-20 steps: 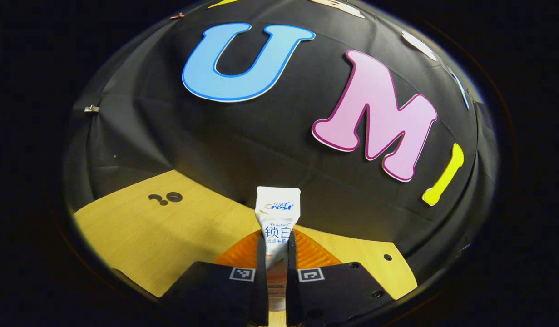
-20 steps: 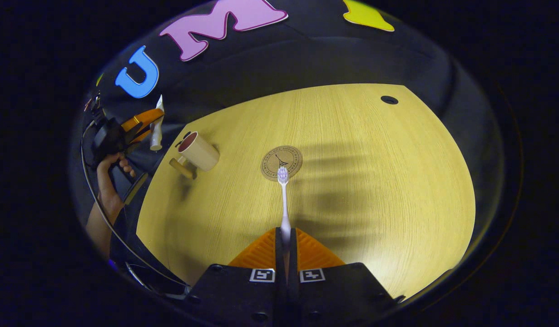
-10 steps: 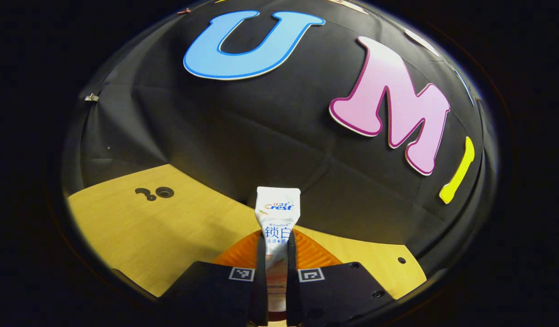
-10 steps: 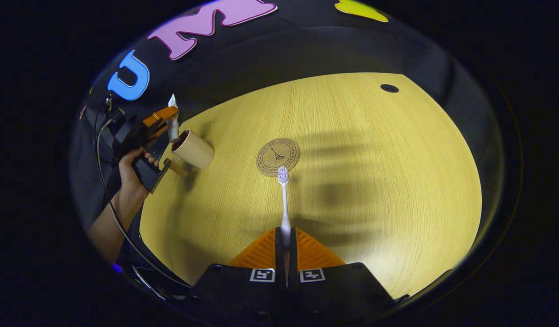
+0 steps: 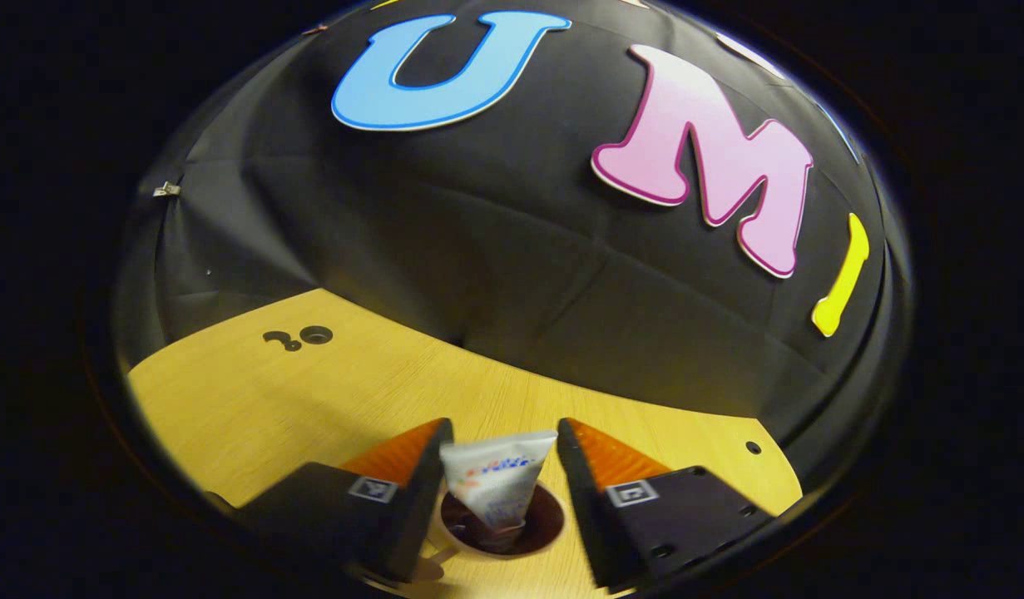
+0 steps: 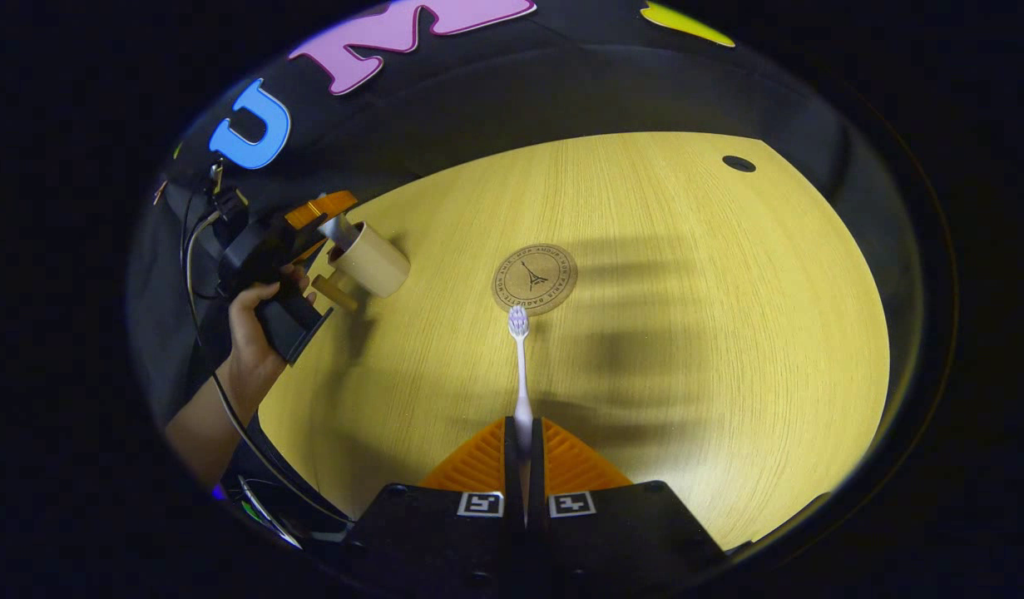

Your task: Put the toothbrush and toothpaste on the desktop into the cup, then pick up the cup and place it on the coaster on the desktop.

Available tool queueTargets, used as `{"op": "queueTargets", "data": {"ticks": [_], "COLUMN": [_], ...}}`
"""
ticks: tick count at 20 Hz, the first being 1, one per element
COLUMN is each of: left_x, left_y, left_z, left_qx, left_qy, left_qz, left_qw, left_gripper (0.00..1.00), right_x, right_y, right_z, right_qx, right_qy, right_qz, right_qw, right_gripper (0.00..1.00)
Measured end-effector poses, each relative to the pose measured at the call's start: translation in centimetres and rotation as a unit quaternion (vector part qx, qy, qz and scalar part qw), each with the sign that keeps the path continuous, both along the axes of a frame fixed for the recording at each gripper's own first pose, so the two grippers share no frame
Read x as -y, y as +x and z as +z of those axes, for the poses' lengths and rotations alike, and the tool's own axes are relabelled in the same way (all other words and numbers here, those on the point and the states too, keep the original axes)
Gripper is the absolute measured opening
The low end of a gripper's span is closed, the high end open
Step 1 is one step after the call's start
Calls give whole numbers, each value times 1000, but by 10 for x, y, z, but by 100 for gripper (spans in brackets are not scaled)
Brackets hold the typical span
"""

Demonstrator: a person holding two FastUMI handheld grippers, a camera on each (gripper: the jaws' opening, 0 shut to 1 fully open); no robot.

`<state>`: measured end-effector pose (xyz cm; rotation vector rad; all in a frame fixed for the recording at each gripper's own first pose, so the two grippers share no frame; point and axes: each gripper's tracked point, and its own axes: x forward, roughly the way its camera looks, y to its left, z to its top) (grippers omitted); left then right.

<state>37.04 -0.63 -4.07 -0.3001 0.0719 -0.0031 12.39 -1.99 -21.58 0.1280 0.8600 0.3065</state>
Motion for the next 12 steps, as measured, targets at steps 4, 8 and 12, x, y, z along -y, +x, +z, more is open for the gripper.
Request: {"op": "queueTargets", "data": {"ticks": [4,8,12], "left_x": [-20,-39,-36], "left_y": [-62,-134,-196], "left_z": [3,-10,-39], "left_qx": [-1,-17,-51], "left_qy": [8,20,2], "left_qz": [22,42,43], "left_qw": [1000,999,998], "left_gripper": [98,98,98], "right_x": [-13,-38,-79], "right_y": [9,30,53], "right_z": [17,52,90], "right_qx": [28,80,125], "right_qy": [6,17,50], "right_qz": [14,38,62], "right_qw": [999,996,989], "right_gripper": [5,5,5]}}
